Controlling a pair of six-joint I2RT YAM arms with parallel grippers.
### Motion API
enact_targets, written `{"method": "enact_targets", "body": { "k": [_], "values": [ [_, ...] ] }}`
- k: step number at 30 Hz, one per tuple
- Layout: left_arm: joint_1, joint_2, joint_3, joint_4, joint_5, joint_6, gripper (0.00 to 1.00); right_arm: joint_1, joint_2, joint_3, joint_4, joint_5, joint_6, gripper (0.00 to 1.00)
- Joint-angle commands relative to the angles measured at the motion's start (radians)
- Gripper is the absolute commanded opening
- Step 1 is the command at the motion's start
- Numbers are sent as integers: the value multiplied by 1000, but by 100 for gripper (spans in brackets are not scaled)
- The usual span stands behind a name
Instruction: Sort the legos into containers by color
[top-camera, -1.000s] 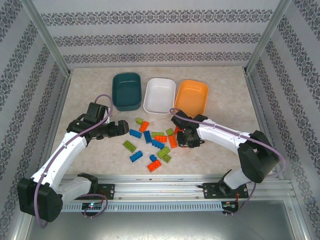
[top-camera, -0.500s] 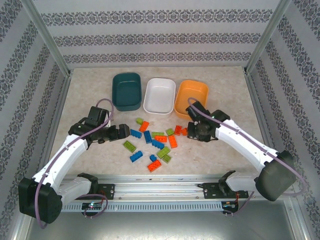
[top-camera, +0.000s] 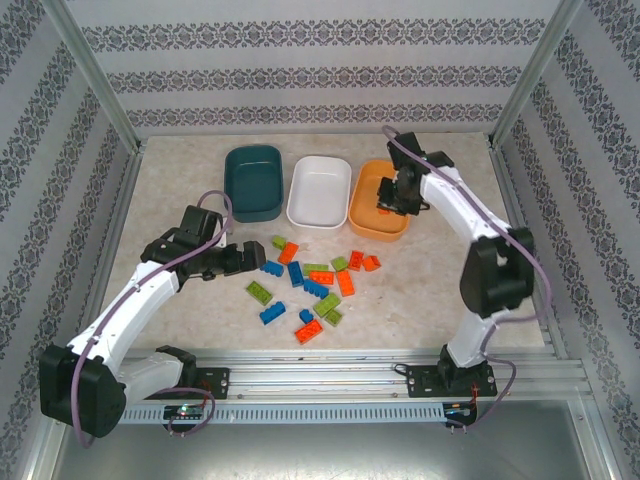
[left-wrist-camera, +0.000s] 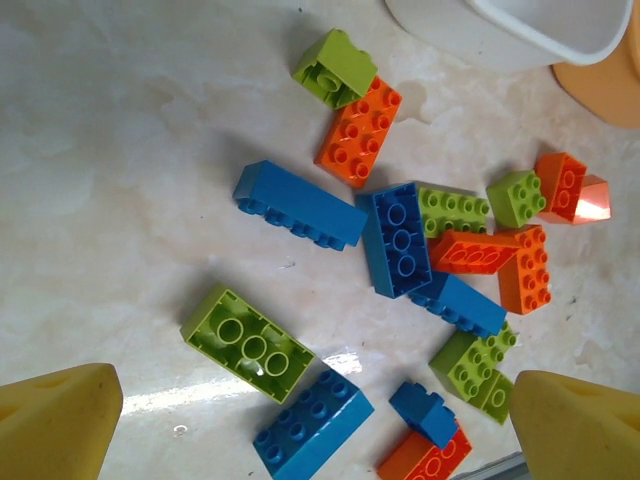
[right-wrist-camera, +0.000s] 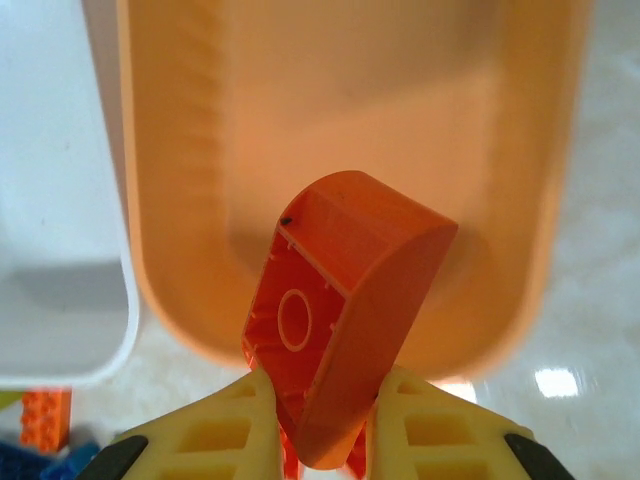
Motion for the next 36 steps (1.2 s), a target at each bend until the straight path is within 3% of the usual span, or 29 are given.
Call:
{"method": "enact_targets", "body": {
  "k": [1, 5, 8, 15, 19, 28, 36],
  "values": [
    [-12, -9, 27, 8, -7, -57, 100, -13, 107, 90, -20, -38, -77, 20],
    [-18, -13, 18, -5, -24, -87, 100, -38, 195, 126, 7, -88, -95, 25],
    [-20, -30, -15, 1, -36, -109, 100, -44, 222, 148, -1, -93, -121, 42],
    [-21, -27, -35, 20, -67, -129, 100, -40, 26, 74, 15, -52, -113, 59],
    [-19, 46, -33, 102, -45, -131, 100, 4, -77, -36, -16, -90, -112, 61],
    [-50, 135, -56, 260, -1, -192, 100, 248, -287, -410, 51, -60, -8, 63],
    [-55, 119, -74, 240, -4, -188, 100, 229, -269, -492, 39, 35, -143, 50]
  ]
}}
